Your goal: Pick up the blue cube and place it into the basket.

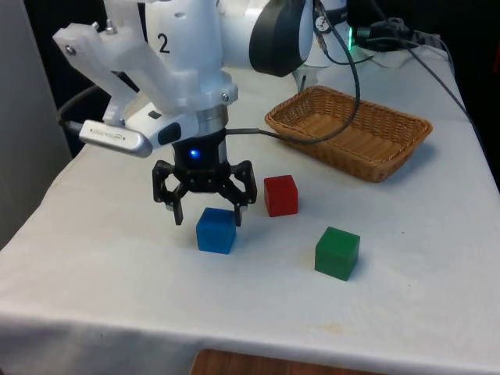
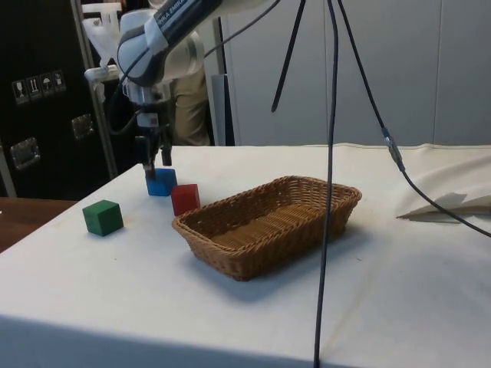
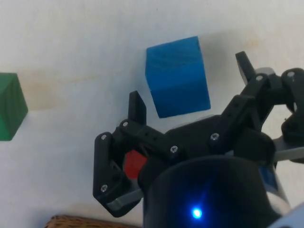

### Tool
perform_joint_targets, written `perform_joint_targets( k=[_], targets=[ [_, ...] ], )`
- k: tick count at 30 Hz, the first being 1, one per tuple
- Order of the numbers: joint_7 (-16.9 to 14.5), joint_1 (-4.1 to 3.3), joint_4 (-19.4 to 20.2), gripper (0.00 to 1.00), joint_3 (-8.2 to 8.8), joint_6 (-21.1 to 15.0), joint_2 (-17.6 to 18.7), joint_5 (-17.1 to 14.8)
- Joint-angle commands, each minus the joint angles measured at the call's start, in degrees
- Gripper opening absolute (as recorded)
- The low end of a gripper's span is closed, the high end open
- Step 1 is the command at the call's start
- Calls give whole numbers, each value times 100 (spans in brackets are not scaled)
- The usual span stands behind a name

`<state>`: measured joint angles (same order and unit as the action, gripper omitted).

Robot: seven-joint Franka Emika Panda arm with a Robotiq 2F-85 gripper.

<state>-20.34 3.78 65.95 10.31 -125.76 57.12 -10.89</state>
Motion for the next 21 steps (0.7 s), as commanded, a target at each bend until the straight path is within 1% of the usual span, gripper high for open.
perform_joint_targets(
  k=[1, 2, 3, 9, 10, 11, 13, 18, 19, 20, 21],
  targets=[
    [-23, 34, -63, 100, -23, 0, 69, -29],
    [0, 6, -11, 100, 6, 0, 17, -6],
    [-29, 40, -86, 100, -23, -6, 103, -34],
    [-40, 57, -172, 100, -34, -29, 223, -69],
    [-6, 23, -120, 100, 6, -29, 178, -46],
    [-40, 57, -195, 100, -34, -29, 246, -80],
    [-57, 69, -252, 100, -34, -34, 327, -126],
    [-80, 80, -390, 100, -23, -23, 464, -189],
    [-57, 52, -355, 100, 6, -40, 441, -172],
    [-80, 80, -407, 100, -23, -17, 476, -195],
    [-80, 80, -413, 100, -17, -17, 481, -201]
  ],
)
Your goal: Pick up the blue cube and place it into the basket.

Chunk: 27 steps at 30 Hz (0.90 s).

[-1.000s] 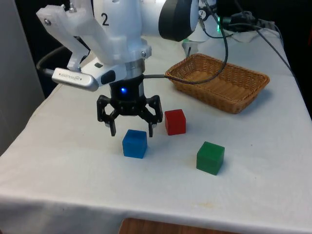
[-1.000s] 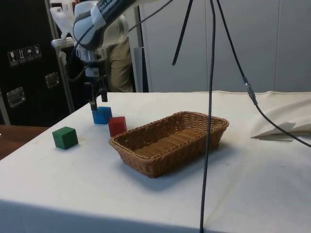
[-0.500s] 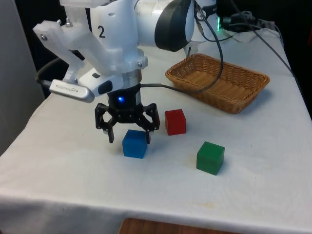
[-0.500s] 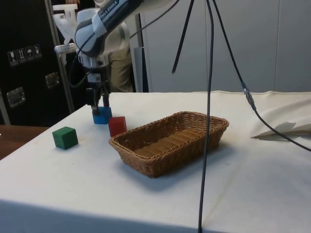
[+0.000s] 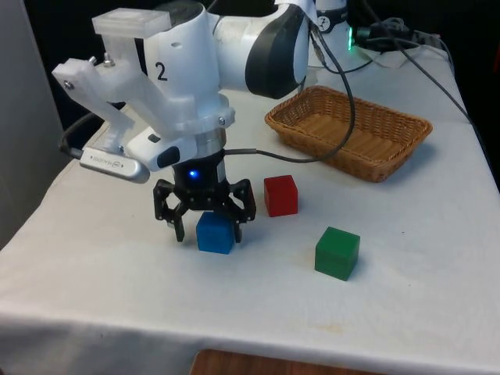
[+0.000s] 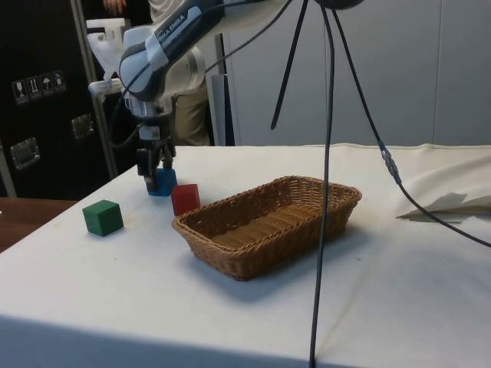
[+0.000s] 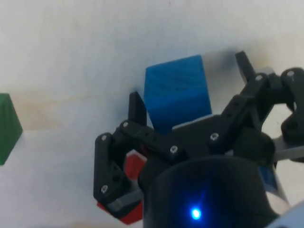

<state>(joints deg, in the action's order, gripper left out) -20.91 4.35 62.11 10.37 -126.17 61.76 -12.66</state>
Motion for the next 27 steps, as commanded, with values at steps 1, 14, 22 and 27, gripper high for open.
perform_joint_targets(
  k=[1, 14, 22, 27],
  targets=[
    [-23, 29, -34, 100, -23, 23, 23, -23],
    [-23, 29, -29, 0, -17, 11, 23, -17],
    [-17, 11, -6, 0, 11, 103, -103, 0],
    [-23, 0, 0, 0, 40, 218, -218, 0]
  ],
)
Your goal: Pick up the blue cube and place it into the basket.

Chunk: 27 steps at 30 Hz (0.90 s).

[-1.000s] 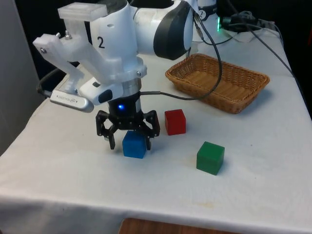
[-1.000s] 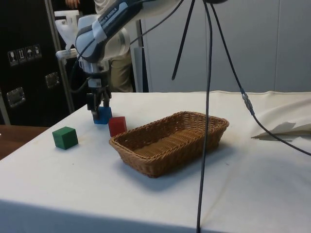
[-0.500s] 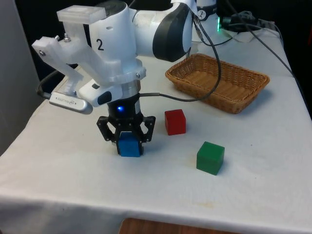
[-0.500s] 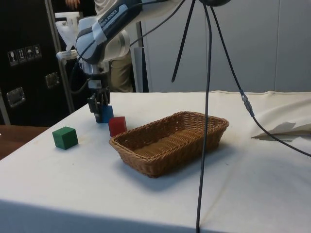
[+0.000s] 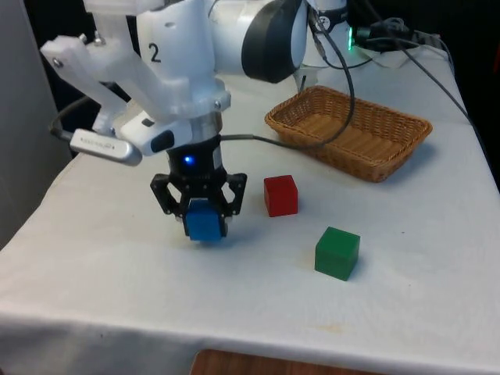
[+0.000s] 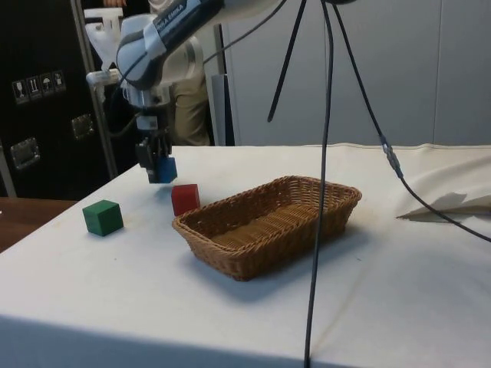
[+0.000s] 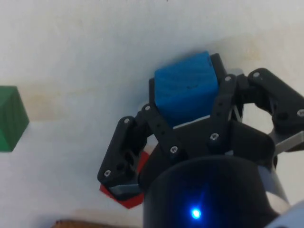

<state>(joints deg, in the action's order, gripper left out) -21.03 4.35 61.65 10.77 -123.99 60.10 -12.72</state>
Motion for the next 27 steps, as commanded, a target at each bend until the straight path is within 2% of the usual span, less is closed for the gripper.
perform_joint_targets(
  k=[1, 8, 9, 10, 17, 18, 27],
  targets=[
    [-17, -6, 52, 0, 6, 34, -86, 6],
    [-34, -23, 86, 0, 57, 286, -350, 11],
    [-23, -17, 34, 0, 46, 258, -258, 0],
    [-34, -23, 86, 0, 63, 315, -378, 11],
    [-63, -40, 97, 0, 109, 590, -625, 11],
    [-52, -34, 40, 0, 103, 584, -556, 0],
    [-69, -69, 189, 0, 183, 928, -991, 11]
  ],
)
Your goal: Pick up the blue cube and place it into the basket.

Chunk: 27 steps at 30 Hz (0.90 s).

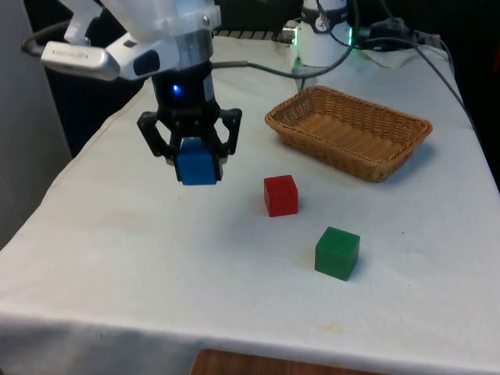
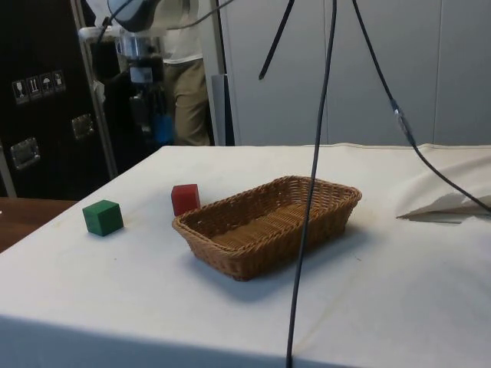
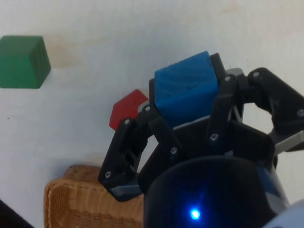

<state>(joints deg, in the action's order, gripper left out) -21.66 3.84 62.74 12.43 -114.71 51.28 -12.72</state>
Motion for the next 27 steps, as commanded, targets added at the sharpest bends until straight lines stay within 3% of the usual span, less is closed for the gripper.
perform_joint_targets(
  k=[1, 9, 11, 17, 20, 21, 22, 27],
  targets=[
    [0, -6, 17, 0, 11, 23, -40, 0],
    [-11, -34, 367, 0, 57, 246, -579, 17],
    [-11, -23, 315, 0, 46, 281, -533, 6],
    [23, -92, 699, 0, 63, 246, -900, 17],
    [52, -160, 911, 0, 63, 195, -1060, 11],
    [29, -120, 779, 0, 46, 315, -974, 6],
    [63, -178, 957, 0, 63, 183, -1100, 11],
    [115, -264, 1180, 0, 57, 138, -1272, 11]
  ],
)
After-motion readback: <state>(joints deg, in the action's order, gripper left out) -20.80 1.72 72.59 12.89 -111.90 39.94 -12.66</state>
